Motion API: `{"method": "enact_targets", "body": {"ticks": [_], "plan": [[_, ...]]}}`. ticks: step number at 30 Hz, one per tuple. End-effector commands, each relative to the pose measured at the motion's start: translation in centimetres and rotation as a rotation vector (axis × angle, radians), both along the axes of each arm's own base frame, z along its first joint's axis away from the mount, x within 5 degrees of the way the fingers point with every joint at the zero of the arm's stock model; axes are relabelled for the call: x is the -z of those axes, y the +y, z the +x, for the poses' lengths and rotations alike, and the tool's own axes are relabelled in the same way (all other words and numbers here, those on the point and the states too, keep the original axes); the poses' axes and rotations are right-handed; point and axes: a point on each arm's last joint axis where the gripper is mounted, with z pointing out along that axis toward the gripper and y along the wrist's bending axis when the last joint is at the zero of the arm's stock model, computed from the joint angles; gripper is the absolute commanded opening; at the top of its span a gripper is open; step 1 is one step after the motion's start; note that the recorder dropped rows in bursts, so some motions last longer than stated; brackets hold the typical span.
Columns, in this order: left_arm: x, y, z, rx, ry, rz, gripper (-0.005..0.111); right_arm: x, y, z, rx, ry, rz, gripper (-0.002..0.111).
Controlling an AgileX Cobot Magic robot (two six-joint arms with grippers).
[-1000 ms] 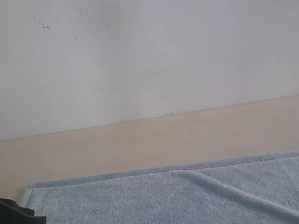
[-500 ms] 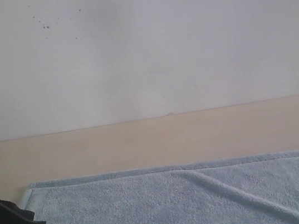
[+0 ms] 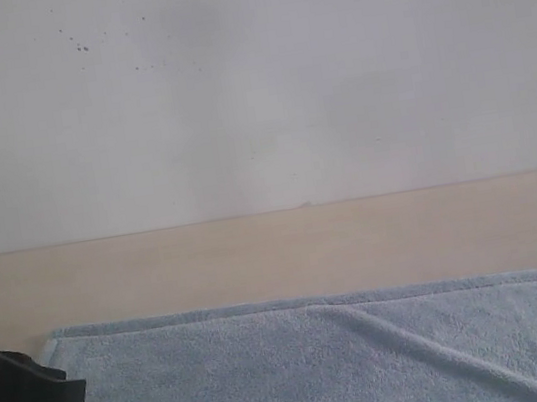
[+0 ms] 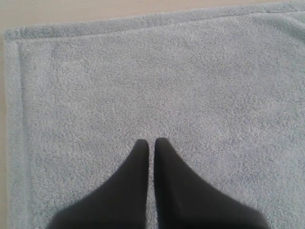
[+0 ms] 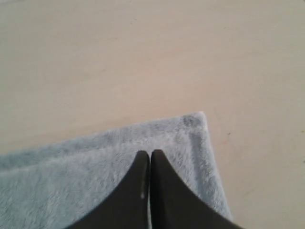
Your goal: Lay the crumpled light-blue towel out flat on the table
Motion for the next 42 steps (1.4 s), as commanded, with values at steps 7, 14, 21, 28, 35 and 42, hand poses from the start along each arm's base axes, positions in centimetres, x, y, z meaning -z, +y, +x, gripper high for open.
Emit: {"method": "enact_targets", "body": {"ticks": [7,14,21,28,35,42], "plan": [[-0.3,-0.2,0.2,-0.013,-0.043,-0.033,0.004,6.1,-2.3,4.2,-0.109,0.173,-0.129,0.000],[-0.3,-0.2,0.2,-0.013,-0.043,-0.033,0.004,8.3,-2.4,5.3,-0.130,0.208,-0.129,0.000],[-0.3,-0.2,0.2,-0.013,-0.043,-0.033,0.004,9.5,-2.3,6.4,-0.167,0.202,-0.127,0.000],[-0.3,-0.2,0.2,-0.013,-0.036,-0.031,0.004,10.2,-2.4,7.4,-0.183,0.193,-0.131,0.000],[-0.3,-0.2,0.2,-0.013,-0.036,-0.031,0.004,10.7,-2.4,8.0,-0.199,0.186,-0.133,0.000],[-0.5,-0.2,0.4,0.023,-0.081,-0.002,0.004,8.3,-2.6,8.0,-0.171,0.143,-0.146,0.000]]}}
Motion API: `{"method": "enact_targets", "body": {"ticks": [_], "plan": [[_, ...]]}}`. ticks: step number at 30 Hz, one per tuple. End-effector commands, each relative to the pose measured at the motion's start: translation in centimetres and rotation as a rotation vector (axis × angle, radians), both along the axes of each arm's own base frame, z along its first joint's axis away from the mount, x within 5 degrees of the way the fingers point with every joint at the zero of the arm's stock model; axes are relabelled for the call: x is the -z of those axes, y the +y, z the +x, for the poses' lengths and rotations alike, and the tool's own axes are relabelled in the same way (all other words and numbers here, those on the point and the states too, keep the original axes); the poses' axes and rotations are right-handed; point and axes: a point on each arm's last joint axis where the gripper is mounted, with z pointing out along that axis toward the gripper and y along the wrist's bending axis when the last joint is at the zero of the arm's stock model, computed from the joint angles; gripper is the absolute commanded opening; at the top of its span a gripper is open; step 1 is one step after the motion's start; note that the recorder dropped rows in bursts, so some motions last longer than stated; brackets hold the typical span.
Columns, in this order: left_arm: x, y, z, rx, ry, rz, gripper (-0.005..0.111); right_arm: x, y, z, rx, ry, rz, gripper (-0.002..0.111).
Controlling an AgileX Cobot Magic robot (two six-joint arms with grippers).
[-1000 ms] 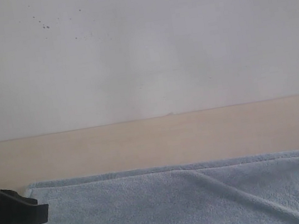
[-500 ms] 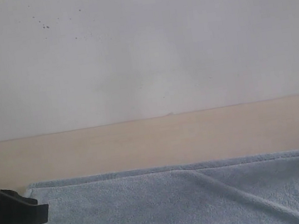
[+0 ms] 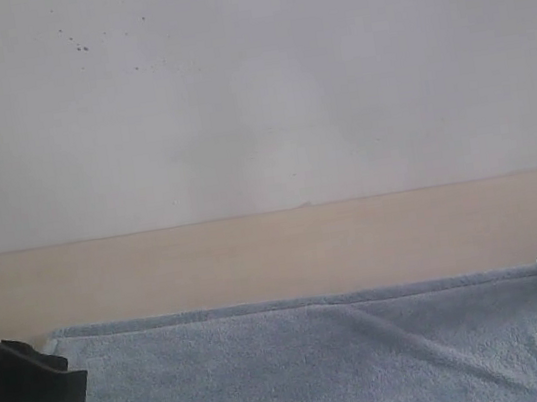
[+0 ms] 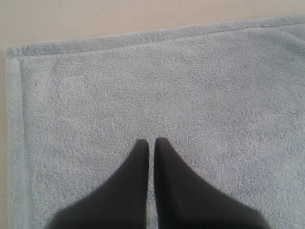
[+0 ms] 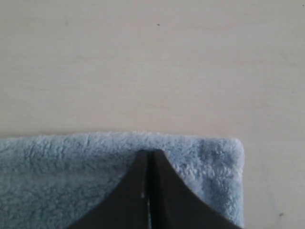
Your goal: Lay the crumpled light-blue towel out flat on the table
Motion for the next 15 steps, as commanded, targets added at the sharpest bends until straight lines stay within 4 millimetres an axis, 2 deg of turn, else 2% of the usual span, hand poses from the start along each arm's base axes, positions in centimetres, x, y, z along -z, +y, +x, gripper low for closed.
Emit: {"method": "enact_targets", "body": {"ticks": [1,4,5,7,8,10,12,15], "plan": [[-0.4,-0.1,0.2,0.016,-0.055,0.001,0.004,-3.0,-0.3,0.0,0.025,-0.066,-0.005,0.000],[-1.5,-0.2,0.6,0.044,-0.162,0.013,0.004,-6.8,-0.2,-0.1,0.084,-0.173,0.044,0.000],[-2.2,-0.2,0.6,0.053,-0.211,0.016,0.004,-8.7,-0.1,-0.4,0.117,-0.225,0.072,0.000],[-3.7,-0.1,0.6,0.063,-0.303,0.017,0.004,-11.2,-0.2,-0.9,0.189,-0.292,0.130,0.000],[-4.6,0.0,0.5,0.065,-0.351,0.012,0.004,-13.0,-0.1,-1.5,0.254,-0.322,0.161,0.000],[-6.4,0.3,0.3,0.051,-0.439,-0.010,0.004,-15.3,0.3,-3.1,0.360,-0.322,0.178,0.000],[-8.0,1.0,-0.2,0.013,-0.515,-0.044,0.004,-17.2,1.7,-5.2,0.329,-0.313,0.126,0.000],[-9.9,3.0,-1.4,-0.088,-0.580,-0.092,0.004,-19.0,5.0,-8.0,0.129,-0.384,0.109,0.000]]}}
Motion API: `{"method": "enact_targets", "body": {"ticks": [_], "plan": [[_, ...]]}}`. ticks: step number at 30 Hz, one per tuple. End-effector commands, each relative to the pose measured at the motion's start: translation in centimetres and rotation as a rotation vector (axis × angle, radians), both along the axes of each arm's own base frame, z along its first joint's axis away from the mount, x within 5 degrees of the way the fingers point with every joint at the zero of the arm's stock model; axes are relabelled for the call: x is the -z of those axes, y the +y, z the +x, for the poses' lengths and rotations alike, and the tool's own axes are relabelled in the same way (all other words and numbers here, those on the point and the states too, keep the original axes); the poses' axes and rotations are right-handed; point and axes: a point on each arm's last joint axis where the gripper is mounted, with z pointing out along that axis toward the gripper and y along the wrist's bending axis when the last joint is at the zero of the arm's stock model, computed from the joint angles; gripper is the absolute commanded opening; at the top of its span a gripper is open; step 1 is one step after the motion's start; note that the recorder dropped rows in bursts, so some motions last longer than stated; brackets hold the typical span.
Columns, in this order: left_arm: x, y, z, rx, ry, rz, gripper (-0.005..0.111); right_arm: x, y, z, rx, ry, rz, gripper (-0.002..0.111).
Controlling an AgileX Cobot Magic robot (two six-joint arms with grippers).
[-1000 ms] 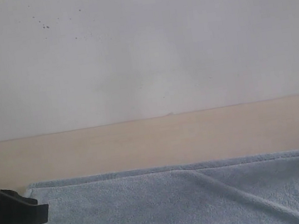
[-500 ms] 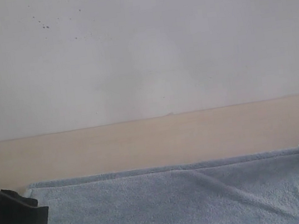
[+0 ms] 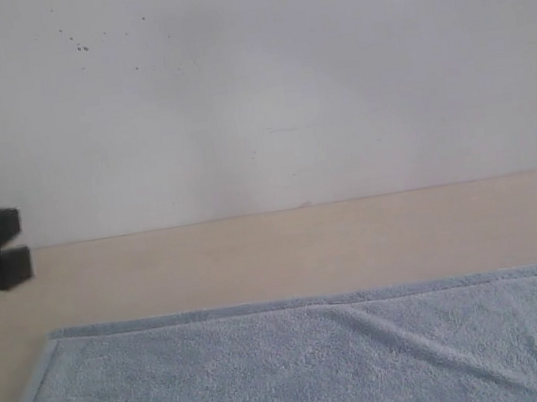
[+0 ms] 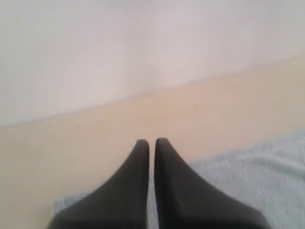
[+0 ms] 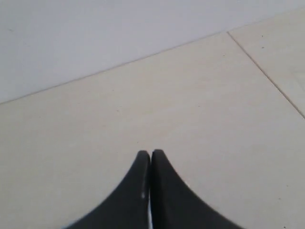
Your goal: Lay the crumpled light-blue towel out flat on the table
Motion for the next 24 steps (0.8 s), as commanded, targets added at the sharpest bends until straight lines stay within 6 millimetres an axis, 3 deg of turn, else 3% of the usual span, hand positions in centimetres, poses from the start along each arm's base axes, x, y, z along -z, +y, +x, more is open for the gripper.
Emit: {"method": "enact_targets", "body": {"ticks": [1,4,7,11,14,19,24], "plan": [[-2.7,2.7,-1.7,-0.115,-0.093,-0.078,0.004,-2.7,4.2,-4.4,-0.212,-0.093,-0.071,0.000],[-3.3,5.1,-3.5,-0.199,-0.070,-0.017,0.004,-4.2,6.7,-8.1,-0.347,-0.147,-0.148,0.000],[-3.5,6.7,-5.8,-0.272,-0.056,-0.007,0.004,-5.7,7.8,-12.2,-0.397,-0.209,-0.157,0.000],[-3.9,7.0,-9.3,-0.330,-0.139,-0.185,0.004,-7.4,7.3,-18.1,-0.433,-0.358,-0.188,0.000],[-4.2,7.1,-12.6,-0.323,-0.272,-0.173,0.004,-7.9,6.3,-22.0,-0.444,-0.460,-0.273,0.000],[-3.0,7.0,-17.1,-0.313,-0.398,-0.132,0.004,-6.2,4.9,-26.9,-0.442,-0.557,-0.386,0.000],[-1.1,6.9,-19.1,-0.302,-0.395,-0.141,0.004,-4.1,3.1,-30.3,-0.311,-0.537,-0.312,0.000]]}}
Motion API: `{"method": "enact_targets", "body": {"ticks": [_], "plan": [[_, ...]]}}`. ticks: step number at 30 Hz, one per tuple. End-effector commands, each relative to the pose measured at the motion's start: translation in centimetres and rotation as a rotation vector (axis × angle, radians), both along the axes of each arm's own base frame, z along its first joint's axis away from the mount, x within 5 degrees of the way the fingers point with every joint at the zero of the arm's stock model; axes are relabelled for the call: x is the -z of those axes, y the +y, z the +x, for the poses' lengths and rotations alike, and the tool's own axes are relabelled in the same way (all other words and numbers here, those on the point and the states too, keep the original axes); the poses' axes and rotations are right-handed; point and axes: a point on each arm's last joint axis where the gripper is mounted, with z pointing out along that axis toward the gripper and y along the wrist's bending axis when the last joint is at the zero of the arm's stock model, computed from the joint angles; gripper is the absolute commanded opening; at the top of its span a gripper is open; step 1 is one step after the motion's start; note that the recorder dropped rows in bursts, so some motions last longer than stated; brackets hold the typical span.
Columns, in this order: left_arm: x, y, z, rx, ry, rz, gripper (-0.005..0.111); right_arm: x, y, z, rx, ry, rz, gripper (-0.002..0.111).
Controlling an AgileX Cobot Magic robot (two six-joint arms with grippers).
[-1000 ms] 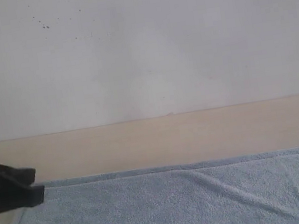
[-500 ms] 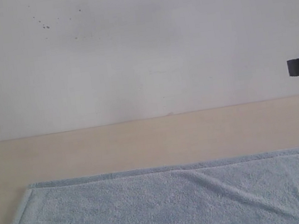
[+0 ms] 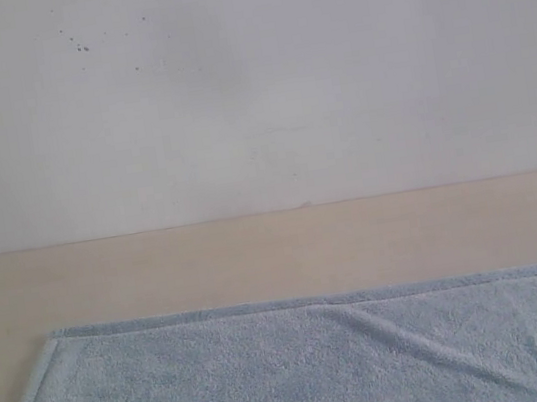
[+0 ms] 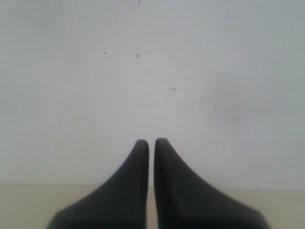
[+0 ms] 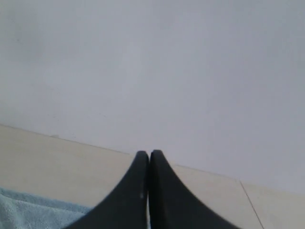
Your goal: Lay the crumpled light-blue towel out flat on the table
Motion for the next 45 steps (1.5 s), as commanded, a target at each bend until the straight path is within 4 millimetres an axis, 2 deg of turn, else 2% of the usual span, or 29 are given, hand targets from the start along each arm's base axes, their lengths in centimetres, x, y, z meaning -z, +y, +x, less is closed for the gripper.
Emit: {"method": "enact_targets", "body": {"ticks": [1,5,10,14,17,24,27,32,36,45], "plan": [[1.8,-0.1,-1.0,0.010,0.035,-0.026,0.004,1.5,-1.4,-2.6,0.085,0.026,0.101,0.000],[3.4,-0.1,-0.3,0.040,0.083,-0.065,0.004,1.9,-1.7,-4.2,0.067,-0.024,0.187,0.000],[7.5,-0.2,1.4,0.035,0.233,-0.075,0.004,3.5,-0.6,-3.2,-0.025,-0.043,0.236,0.000],[9.1,-0.1,1.9,0.029,0.246,-0.076,0.004,5.4,0.1,-2.0,-0.067,-0.001,0.227,0.000],[9.6,-0.1,1.9,0.030,0.263,-0.079,0.004,7.3,0.1,-1.4,-0.043,0.090,0.215,0.000],[9.8,-0.1,2.0,0.028,0.252,-0.076,0.004,11.8,0.4,-0.7,-0.025,0.243,0.320,0.000],[10.5,-0.1,2.2,0.024,0.233,-0.080,0.004,12.8,0.7,-0.7,-0.048,0.251,0.360,0.000],[11.4,-0.1,2.4,0.022,0.244,-0.082,0.004,12.8,0.8,-0.7,-0.056,0.246,0.375,0.000],[11.4,-0.1,2.4,0.025,0.245,-0.094,0.004,11.9,1.3,-0.7,-0.130,0.179,0.482,0.000],[11.4,-0.1,2.4,0.022,0.238,-0.081,0.004,11.4,1.6,-0.7,-0.174,0.139,0.503,0.000]]}}
